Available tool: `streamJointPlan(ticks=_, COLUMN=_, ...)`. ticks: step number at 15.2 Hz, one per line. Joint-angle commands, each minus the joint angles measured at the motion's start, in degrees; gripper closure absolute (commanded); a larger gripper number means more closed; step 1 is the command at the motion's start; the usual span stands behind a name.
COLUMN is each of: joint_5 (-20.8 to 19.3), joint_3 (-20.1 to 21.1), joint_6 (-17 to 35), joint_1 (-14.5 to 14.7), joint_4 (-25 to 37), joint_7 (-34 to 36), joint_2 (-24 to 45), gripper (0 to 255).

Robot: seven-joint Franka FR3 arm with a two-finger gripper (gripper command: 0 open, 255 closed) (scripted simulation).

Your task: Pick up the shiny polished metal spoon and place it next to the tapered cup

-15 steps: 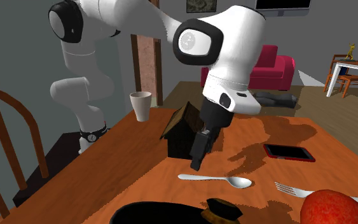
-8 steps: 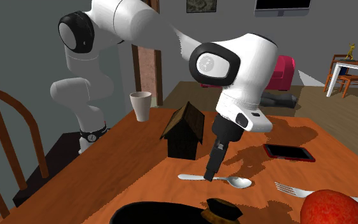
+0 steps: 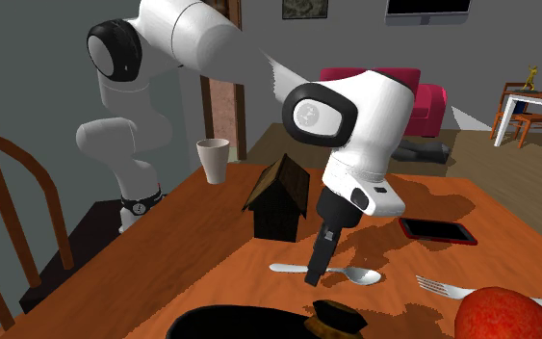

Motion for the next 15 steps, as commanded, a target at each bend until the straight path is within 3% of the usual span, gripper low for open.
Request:
streamJointPlan(ticks=1, joint_5=0.0, joint_3=0.0, joint_6=0.1, joint_1=0.0, joint_4=-0.1, joint_7=0.0, joint_2=0.0, gripper=0)
streamJointPlan(ticks=3, joint_5=0.0, joint_3=0.0, joint_6=0.0, joint_1=0.0, joint_4=0.0, joint_7=0.0, joint_2=0.0, gripper=0)
streamJointPlan(ticks=4, joint_5=0.0, joint_3=0.0, joint_6=0.0, joint_1=0.0, joint_4=0.0, joint_7=0.0, joint_2=0.0, gripper=255)
streamJointPlan(ticks=15, joint_5=0.3, joint_3=0.1, joint_6=-1.1, joint_1=0.0, joint_4=0.6, joint_7=-0.3, joint_2=-0.6, gripper=255)
